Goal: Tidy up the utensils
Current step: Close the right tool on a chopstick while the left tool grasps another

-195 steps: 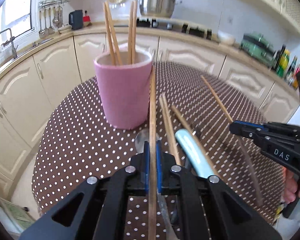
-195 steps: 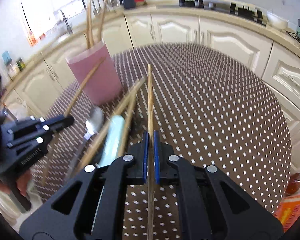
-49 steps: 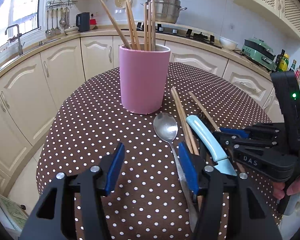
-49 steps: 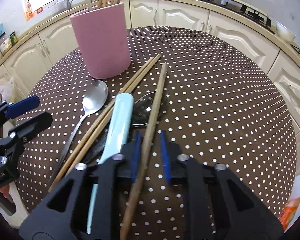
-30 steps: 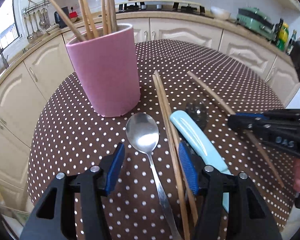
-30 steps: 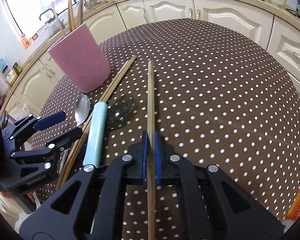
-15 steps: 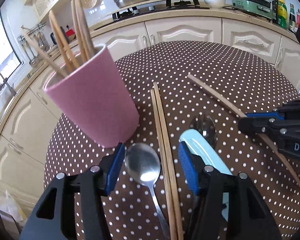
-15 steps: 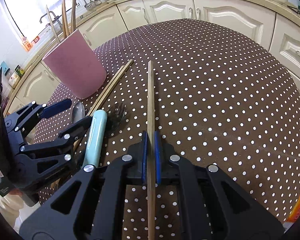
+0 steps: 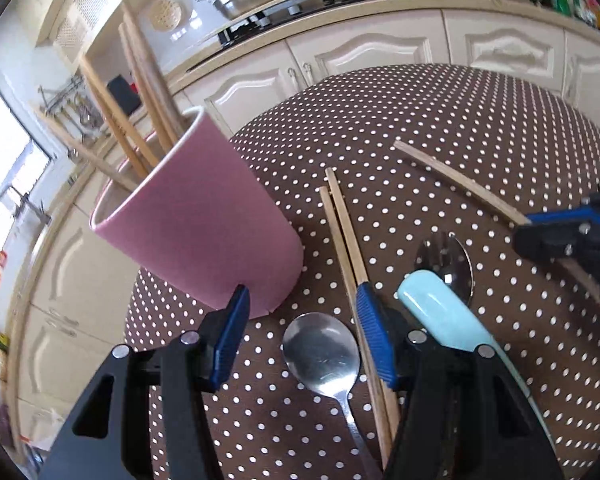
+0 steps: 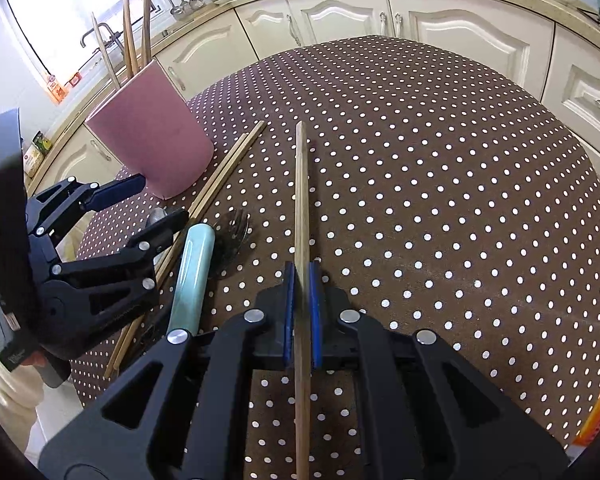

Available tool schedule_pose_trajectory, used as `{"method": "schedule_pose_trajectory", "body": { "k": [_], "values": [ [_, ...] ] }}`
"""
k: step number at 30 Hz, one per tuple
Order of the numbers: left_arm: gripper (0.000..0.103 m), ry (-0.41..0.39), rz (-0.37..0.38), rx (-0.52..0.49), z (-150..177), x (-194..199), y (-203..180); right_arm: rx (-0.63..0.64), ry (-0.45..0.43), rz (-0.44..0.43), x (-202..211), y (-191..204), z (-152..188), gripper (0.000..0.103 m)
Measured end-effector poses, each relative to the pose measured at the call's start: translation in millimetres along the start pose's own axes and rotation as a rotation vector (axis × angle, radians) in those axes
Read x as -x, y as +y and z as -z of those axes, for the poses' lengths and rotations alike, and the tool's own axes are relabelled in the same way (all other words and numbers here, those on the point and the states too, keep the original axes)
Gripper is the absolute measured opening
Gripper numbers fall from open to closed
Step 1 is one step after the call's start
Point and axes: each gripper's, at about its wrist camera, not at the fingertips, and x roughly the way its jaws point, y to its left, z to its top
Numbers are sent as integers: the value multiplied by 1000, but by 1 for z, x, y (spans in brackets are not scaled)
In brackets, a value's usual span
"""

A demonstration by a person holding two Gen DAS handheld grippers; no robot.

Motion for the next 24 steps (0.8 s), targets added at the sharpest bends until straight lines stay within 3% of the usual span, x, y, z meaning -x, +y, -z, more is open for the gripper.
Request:
{"method": "schedule_pose_trajectory", "body": {
  "k": [3,4,6,10,12,16,20,24],
  "values": [
    [53,2,2,-12,-4,-1,-5,2,0,0,-1,0,-1,7],
    [49,1,4,-17,-3,-1,-7,2,-1,-1,0,-1,0,7],
    [30,17,26,-45,-1,-4,-16,3,-1,-1,-1,-1,-1,7],
    [25,7,-9,-95,-7,-10,-28,2,0,-9,-1,-3,-2,7],
    [10,35,51,-64,-13,-12,-25,1,1,-11,-2,-5,-2,7],
    [9,81,117,-7,-22,-21,-15,-3,1,-14,-2,-6,-1,7],
    [9,146,223,139,-26,-33,7,-17,0,-24,-2,-7,0,7],
    [8,142,241,149,-25,-35,9,-24,-3,-24,-1,-9,-1,7]
  ]
}}
